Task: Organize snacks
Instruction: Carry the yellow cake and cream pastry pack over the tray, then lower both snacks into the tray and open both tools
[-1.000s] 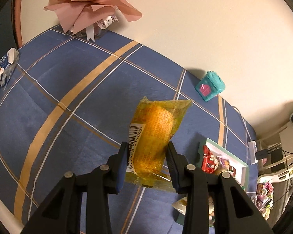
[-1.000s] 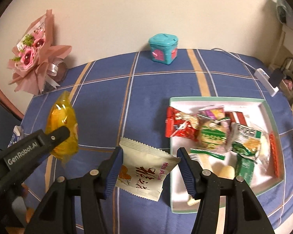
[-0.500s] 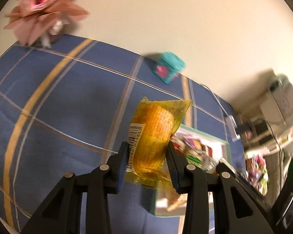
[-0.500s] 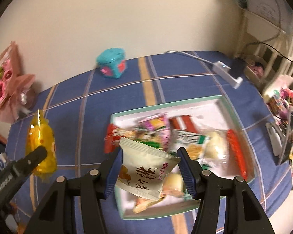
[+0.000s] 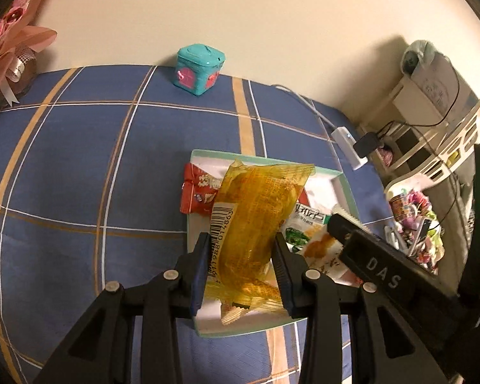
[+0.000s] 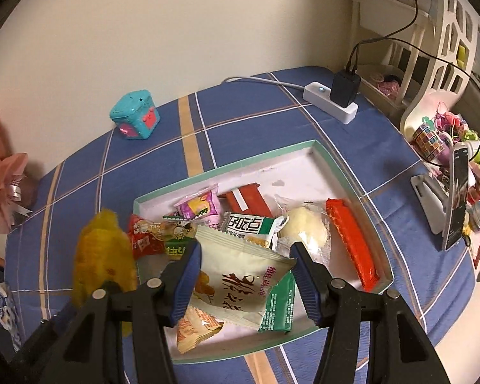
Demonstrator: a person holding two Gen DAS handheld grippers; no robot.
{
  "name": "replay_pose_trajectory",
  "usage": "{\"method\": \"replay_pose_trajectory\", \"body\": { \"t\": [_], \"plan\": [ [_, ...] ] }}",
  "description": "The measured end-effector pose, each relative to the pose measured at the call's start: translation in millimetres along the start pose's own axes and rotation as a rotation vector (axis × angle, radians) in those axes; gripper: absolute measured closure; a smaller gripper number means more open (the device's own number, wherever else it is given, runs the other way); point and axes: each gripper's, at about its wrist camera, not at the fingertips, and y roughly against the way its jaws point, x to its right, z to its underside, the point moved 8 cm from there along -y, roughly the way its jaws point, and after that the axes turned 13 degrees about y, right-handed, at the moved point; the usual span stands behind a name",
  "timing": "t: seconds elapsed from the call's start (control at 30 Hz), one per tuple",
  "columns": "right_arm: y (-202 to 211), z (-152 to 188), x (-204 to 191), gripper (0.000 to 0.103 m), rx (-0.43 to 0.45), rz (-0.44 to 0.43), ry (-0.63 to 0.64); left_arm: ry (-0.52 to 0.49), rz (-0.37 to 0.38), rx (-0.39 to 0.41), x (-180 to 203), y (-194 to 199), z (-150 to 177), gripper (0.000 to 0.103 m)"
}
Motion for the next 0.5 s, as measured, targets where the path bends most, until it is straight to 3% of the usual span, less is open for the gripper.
{"method": "replay_pose_trajectory", "body": {
  "t": [0.5],
  "plan": [
    [-12, 6, -2, 0.044, -0.032, -0.01, 0.009, 0.036, -0.006, -0.017, -10, -16, -6, 0.064]
  ]
}}
